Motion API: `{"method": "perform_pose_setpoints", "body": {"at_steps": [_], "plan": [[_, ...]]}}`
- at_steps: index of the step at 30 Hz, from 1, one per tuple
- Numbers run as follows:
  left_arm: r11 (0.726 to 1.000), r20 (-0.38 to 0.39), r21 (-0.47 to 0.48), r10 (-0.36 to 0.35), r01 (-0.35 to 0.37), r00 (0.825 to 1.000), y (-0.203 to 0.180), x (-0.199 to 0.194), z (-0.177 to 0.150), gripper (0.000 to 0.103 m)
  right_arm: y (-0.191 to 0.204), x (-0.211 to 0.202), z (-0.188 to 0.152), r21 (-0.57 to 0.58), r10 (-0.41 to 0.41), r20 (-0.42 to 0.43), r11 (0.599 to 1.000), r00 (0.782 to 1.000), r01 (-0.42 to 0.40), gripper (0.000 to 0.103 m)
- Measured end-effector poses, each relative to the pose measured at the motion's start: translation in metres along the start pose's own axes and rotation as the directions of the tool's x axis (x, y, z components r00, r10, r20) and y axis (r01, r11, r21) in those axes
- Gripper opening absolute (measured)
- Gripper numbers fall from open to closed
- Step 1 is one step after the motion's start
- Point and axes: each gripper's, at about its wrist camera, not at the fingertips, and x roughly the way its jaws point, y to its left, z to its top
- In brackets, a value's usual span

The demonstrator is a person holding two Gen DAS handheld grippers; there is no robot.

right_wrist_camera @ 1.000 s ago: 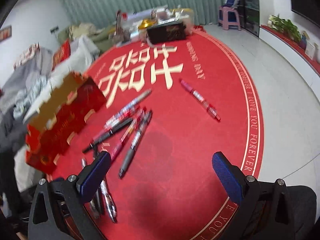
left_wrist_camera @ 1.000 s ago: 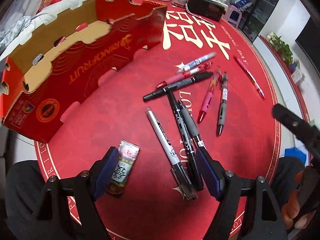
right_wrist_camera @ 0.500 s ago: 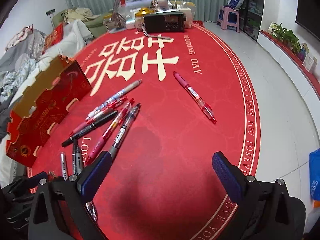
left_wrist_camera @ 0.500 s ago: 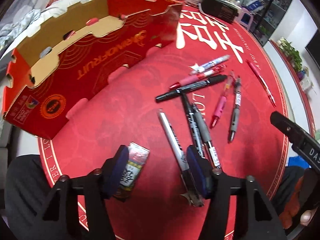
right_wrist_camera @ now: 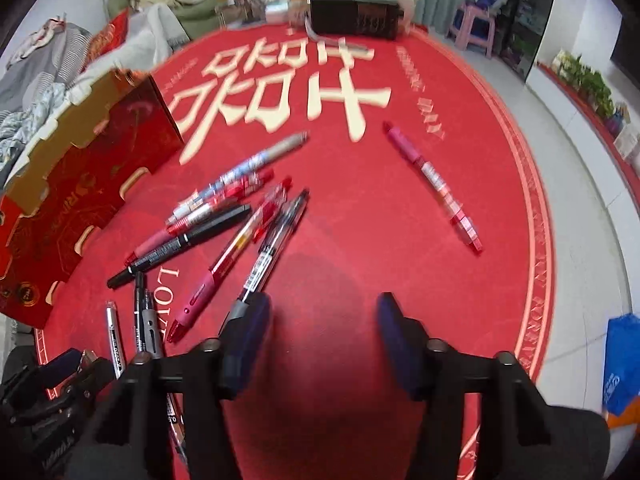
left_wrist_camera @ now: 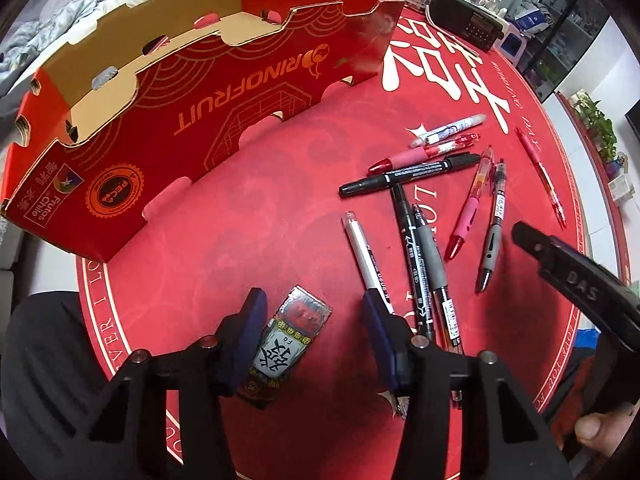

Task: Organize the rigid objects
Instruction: 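Move the left tool over the printed packet while right approaches a clear pen, then grasp the printed packet with the left tool while right grasps the clear black-capped pen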

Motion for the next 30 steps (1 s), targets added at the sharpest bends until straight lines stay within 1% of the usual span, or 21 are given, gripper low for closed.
{"method": "perform_pose_setpoints", "body": {"at_steps": [1,3,5,7,9,11,12,14,17,20,23,26,28,29,30], "plan": [[1.0,-0.005,-0.012,0.011,-0.011,1.0,0.001,0.0,0.0,0.053,0.001,0.003,0.0,0.003,0.013,-0.012,1.0,1.0,-0.013,0.057],[0.999,-0.013,-0.04,-0.017,0.017,1.0,0.007,-0.002,-0.002,0.053,0.005,0.003,-0.002,-0.009,0.024,-0.007,1.0,1.0,-0.024,0.057],[1.0,-0.012,-0.027,-0.002,0.002,1.0,0.008,-0.004,-0.002,0.053,0.008,0.002,-0.002,-0.025,0.02,0.006,0.999,1.0,-0.02,0.057],[1.0,-0.037,0.021,0.002,-0.002,0.999,0.006,0.001,-0.002,0.053,0.008,0.004,0.0,-0.017,0.031,-0.001,0.999,1.0,-0.031,0.057],[0.994,-0.033,0.107,0.029,-0.025,0.999,-0.003,0.001,-0.005,0.054,0.007,0.006,0.002,-0.003,0.052,-0.011,0.999,0.999,-0.052,0.057],[0.978,-0.03,0.202,0.051,-0.044,0.998,-0.011,0.002,-0.009,0.055,0.008,0.007,0.004,-0.001,0.049,-0.014,0.999,0.999,-0.049,0.057],[0.968,-0.034,0.248,0.034,-0.025,0.999,-0.014,0.003,-0.009,0.056,0.008,0.007,0.004,0.002,0.057,-0.016,0.998,0.998,-0.057,0.057],[0.967,-0.046,0.253,0.017,-0.005,0.999,-0.01,0.003,-0.006,0.057,0.005,0.006,0.006,0.017,0.094,-0.016,0.995,0.995,-0.094,0.057],[0.955,-0.043,0.297,0.014,0.0,0.999,-0.009,0.002,-0.009,0.057,-0.003,-0.001,0.006,0.023,0.084,0.011,0.996,0.996,-0.084,0.057],[0.946,-0.046,0.323,0.005,0.01,0.999,-0.01,0.002,-0.01,0.057,-0.007,0.0,0.005,0.018,0.118,-0.001,0.993,0.993,-0.118,0.057],[0.941,-0.038,0.338,-0.002,0.015,0.999,-0.011,0.003,-0.011,0.059,-0.004,0.0,0.002,-0.001,0.108,-0.005,0.994,0.994,-0.108,0.057],[0.94,-0.029,0.341,0.002,0.008,1.0,-0.012,0.004,-0.012,0.063,0.0,-0.001,0.002,-0.004,0.108,-0.011,0.994,0.994,-0.108,0.057],[0.942,-0.027,0.334,0.007,0.003,1.0,-0.01,0.005,-0.012,0.071,0.006,-0.002,0.002,-0.017,0.09,-0.012,0.996,0.996,-0.09,0.057],[0.95,-0.03,0.314,0.013,-0.003,0.999,-0.006,0.007,-0.01,0.078,0.011,-0.001,0.004,-0.026,0.073,-0.016,0.997,0.997,-0.073,0.057],[0.953,-0.031,0.303,0.009,0.001,0.999,-0.002,0.007,-0.009,0.08,0.015,0.001,0.006,-0.028,0.057,-0.021,0.998,0.998,-0.057,0.057]]}}
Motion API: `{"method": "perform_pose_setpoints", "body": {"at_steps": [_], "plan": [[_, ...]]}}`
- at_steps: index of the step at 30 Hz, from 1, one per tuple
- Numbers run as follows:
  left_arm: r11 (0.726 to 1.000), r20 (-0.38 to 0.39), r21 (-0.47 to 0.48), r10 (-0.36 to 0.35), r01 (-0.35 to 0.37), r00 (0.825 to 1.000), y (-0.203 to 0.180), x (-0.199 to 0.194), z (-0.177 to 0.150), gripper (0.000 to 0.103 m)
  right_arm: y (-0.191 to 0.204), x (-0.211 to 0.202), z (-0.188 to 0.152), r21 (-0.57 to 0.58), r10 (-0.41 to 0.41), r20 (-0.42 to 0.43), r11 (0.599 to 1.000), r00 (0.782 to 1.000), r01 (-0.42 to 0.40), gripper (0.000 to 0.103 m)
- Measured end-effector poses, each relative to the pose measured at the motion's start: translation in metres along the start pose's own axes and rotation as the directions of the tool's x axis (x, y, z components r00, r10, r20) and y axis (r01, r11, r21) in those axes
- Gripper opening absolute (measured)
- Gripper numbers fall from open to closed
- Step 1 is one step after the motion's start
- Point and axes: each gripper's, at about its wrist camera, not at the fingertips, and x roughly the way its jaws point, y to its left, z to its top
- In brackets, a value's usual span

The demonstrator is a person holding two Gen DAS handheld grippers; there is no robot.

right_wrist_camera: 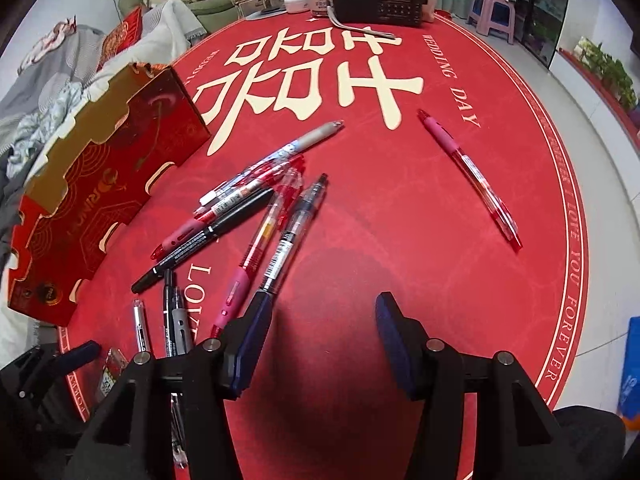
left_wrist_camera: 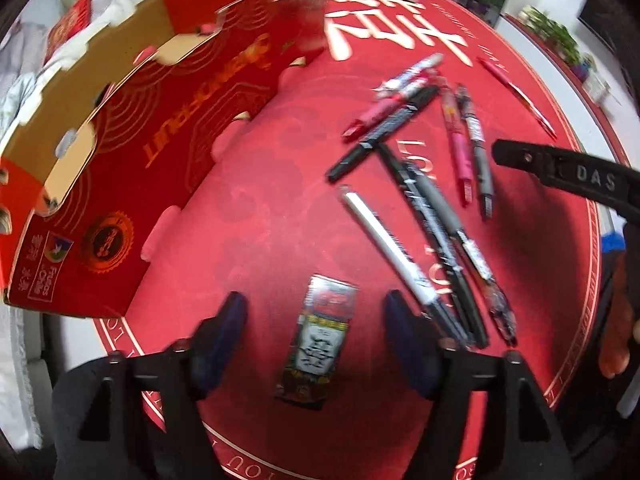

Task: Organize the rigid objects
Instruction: 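Grasp the printed packet with the left tool while right grasps the clear black-capped pen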

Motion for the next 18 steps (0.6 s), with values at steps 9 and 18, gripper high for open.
{"method": "perform_pose_setpoints", "body": {"at_steps": [9,18], "plan": [[1.0,0.01,0.022,-0.004,0.004,1.0,-0.003,-0.003,-0.002,0.079,0.012,0.01,0.007,-0.033,-0.095,-0.044,0.995,0.995,0.093,0.057],[0.999,0.014,0.037,-0.008,0.008,1.0,-0.008,-0.003,-0.004,0.079,0.007,0.016,0.01,-0.022,-0.09,-0.053,0.996,0.995,0.089,0.057]]}}
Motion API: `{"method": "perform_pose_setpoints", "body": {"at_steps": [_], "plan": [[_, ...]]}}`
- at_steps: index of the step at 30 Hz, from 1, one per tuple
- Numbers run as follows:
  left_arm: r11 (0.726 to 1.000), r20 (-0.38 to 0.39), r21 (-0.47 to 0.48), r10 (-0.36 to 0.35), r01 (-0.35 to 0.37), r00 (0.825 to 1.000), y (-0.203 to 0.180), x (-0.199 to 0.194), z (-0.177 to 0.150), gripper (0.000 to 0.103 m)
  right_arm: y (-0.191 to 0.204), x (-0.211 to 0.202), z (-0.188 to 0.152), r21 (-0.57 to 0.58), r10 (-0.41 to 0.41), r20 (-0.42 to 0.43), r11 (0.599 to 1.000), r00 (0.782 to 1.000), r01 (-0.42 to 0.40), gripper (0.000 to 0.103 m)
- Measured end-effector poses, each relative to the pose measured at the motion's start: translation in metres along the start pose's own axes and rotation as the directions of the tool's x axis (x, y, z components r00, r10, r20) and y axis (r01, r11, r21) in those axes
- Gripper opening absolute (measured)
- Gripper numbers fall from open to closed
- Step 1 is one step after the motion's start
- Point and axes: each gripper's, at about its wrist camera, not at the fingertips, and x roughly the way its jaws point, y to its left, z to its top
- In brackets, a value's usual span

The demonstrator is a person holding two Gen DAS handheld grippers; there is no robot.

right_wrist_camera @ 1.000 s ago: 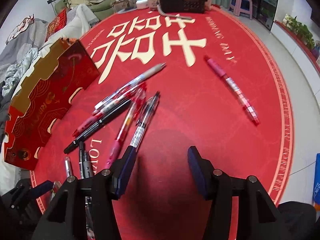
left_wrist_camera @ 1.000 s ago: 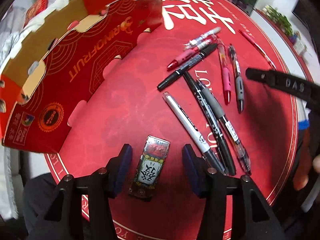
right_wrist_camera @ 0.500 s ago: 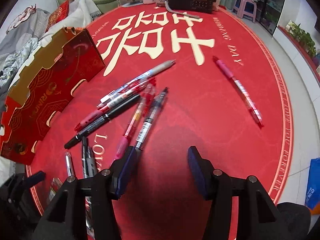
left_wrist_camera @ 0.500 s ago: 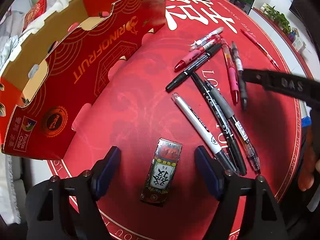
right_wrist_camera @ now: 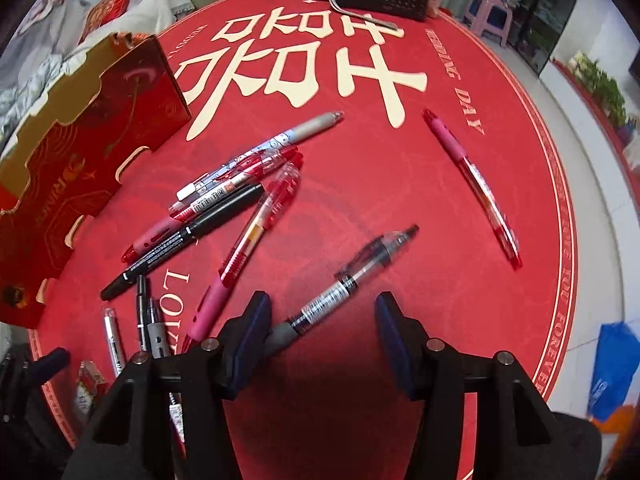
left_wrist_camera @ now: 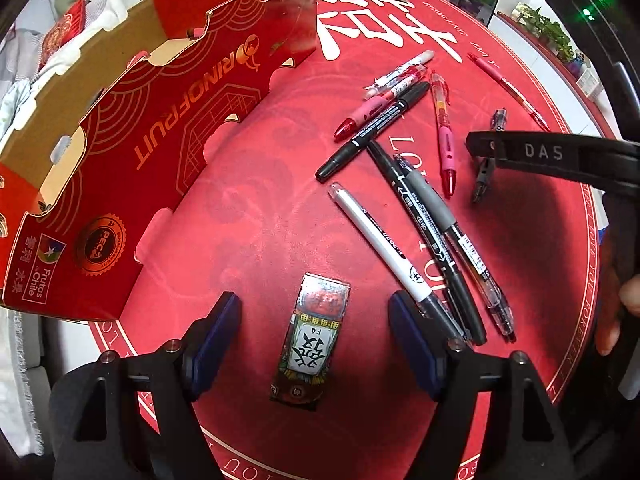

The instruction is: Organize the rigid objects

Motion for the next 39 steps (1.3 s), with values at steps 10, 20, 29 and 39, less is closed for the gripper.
{"method": "perform_pose_setpoints", "body": {"at_steps": [10,20,29,39], "plan": [[1.0,0.006,-0.024,0.002,-0.002,1.0,0.001,0.001,0.0,0.08,0.005,0.002,0.005,0.085,-0.031,-0.021,0.996,0.999,0.033,0.056],[0.997,0.043,0.047,-0.067,0.065,0.997,-0.017,-0.009,-0.002,0.026,-0.012,-0.006,-0.009,0.032,0.13,0.003,0.991,0.992,-0.13,0.011],[0.994,0.078,-0.013,-0.106,0.108,0.991,-0.011,-0.012,0.002,0.025,-0.037,-0.022,-0.033,0.043,0.153,0.082,0.987,0.985,-0.157,0.011],[0.999,0.051,0.035,-0.039,0.038,0.998,-0.02,-0.009,-0.002,0.026,-0.015,-0.02,-0.026,-0.119,0.028,0.042,0.993,0.999,-0.022,0.011]]}}
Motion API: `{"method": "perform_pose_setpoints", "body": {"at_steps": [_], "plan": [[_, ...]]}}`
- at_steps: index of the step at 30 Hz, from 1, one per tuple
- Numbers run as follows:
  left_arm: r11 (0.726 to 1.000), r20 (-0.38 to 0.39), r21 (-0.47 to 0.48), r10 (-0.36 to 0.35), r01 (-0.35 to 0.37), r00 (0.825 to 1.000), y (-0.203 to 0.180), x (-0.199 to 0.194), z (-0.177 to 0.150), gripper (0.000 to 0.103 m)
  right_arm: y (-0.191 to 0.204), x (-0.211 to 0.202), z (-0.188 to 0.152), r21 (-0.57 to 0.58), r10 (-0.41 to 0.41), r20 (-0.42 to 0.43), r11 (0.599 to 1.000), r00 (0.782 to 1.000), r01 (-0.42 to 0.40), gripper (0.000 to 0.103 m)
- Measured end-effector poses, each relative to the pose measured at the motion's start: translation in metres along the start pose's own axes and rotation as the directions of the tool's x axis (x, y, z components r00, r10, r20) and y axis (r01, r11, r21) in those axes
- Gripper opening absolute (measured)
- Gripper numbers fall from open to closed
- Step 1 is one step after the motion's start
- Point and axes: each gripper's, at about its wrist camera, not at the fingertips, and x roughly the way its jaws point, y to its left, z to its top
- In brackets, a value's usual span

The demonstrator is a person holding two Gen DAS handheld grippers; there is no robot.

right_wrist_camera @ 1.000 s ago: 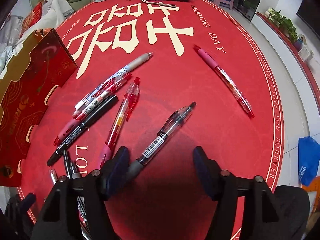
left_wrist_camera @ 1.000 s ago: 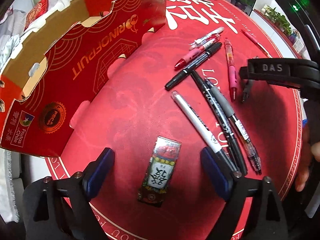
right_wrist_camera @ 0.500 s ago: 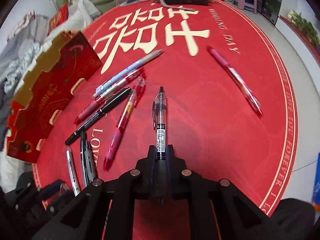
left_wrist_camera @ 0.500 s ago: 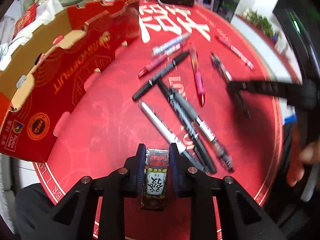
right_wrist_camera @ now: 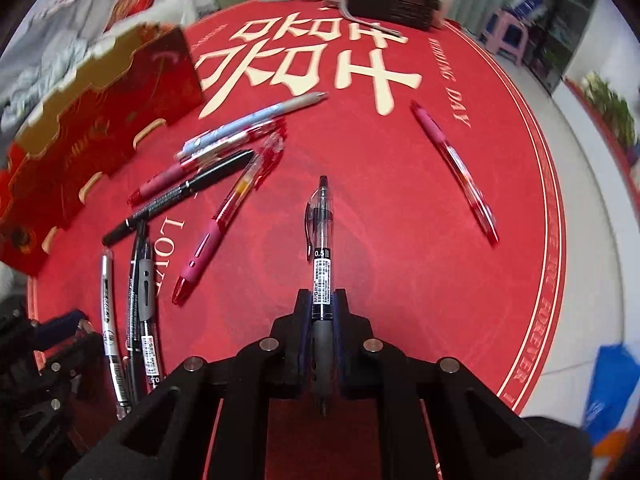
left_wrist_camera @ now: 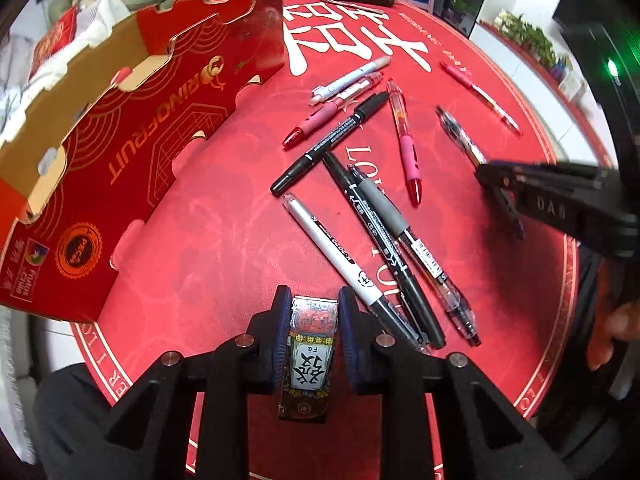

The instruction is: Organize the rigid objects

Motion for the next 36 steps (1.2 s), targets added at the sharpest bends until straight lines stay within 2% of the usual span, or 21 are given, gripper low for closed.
{"method": "perform_pose_setpoints", "body": {"at_steps": [7,8,10,11,12,14,15,19,21,22,23,24,25,28,32,34,36], "plan": [[0.999,-0.008,0.02,0.033,-0.033,0.999,-0.002,0.0,0.001,0.025,-0.003,-0.004,0.005,-0.022,0.014,0.007,1.0,1.0,-0.014,0.011],[1.0,-0.016,0.014,0.029,-0.028,0.999,-0.001,0.0,0.001,0.025,-0.004,-0.006,0.003,-0.02,0.019,0.015,1.0,1.0,-0.019,0.011],[0.999,-0.049,0.007,-0.039,0.039,0.998,0.0,0.0,0.003,0.026,-0.004,-0.005,0.002,-0.02,0.019,0.027,1.0,0.999,-0.019,0.011],[1.0,-0.059,0.014,-0.027,0.028,0.998,-0.001,0.001,0.005,0.028,-0.003,-0.005,0.0,-0.018,0.018,0.031,1.0,0.999,-0.017,0.011],[1.0,-0.056,0.026,0.008,-0.007,0.998,-0.003,-0.001,0.006,0.043,-0.001,-0.003,-0.003,-0.012,0.021,0.036,1.0,0.999,-0.021,0.011],[0.999,-0.044,0.042,0.034,-0.032,0.998,-0.006,-0.006,0.006,0.071,-0.004,-0.002,-0.004,-0.002,0.032,0.042,0.999,0.999,-0.032,0.011],[0.998,-0.017,0.05,0.037,-0.036,0.999,-0.008,-0.011,0.006,0.072,-0.004,-0.003,-0.005,0.0,0.037,0.046,0.999,0.998,-0.037,0.011],[0.996,-0.021,0.072,0.056,-0.055,0.998,-0.011,-0.017,0.005,0.072,-0.005,-0.002,-0.005,0.0,0.044,0.058,0.999,0.997,-0.045,0.011],[0.995,-0.078,0.089,0.059,-0.052,0.995,-0.012,-0.008,0.0,0.069,-0.006,-0.001,-0.004,0.004,0.048,0.061,0.999,0.997,-0.048,0.011],[0.995,-0.111,0.087,0.06,-0.05,0.992,-0.011,-0.002,-0.002,0.061,-0.006,-0.002,-0.005,0.005,0.048,0.063,0.999,0.997,-0.048,0.011],[0.997,-0.127,0.066,0.038,-0.03,0.991,-0.008,0.002,-0.005,0.048,-0.006,-0.002,-0.005,0.005,0.048,0.064,0.999,0.997,-0.048,0.011],[0.999,-0.116,0.033,0.012,-0.008,0.993,-0.003,0.002,-0.004,0.033,-0.007,-0.002,-0.005,0.006,0.049,0.065,0.999,0.997,-0.049,0.011],[1.0,-0.113,0.027,0.016,-0.013,0.994,-0.001,0.002,-0.003,0.025,-0.007,-0.002,-0.006,0.005,0.05,0.066,0.999,0.997,-0.05,0.011],[0.999,-0.113,0.045,0.023,-0.018,0.993,-0.003,0.004,-0.003,0.025,-0.006,-0.002,-0.006,0.006,0.051,0.067,0.999,0.996,-0.051,0.011],[0.999,-0.093,0.036,0.039,-0.036,0.995,-0.005,0.005,-0.006,0.025,-0.014,-0.002,-0.006,0.051,0.088,0.07,0.995,0.994,-0.091,0.011],[0.999,-0.033,0.034,0.041,-0.04,0.999,-0.009,-0.008,-0.002,0.025,-0.02,-0.003,-0.011,0.084,0.128,0.089,0.987,0.988,-0.136,0.011],[0.999,0.016,0.024,0.034,-0.035,0.999,-0.009,-0.017,0.003,0.025,-0.021,-0.005,-0.013,0.093,0.136,0.092,0.985,0.986,-0.145,0.011]]}}
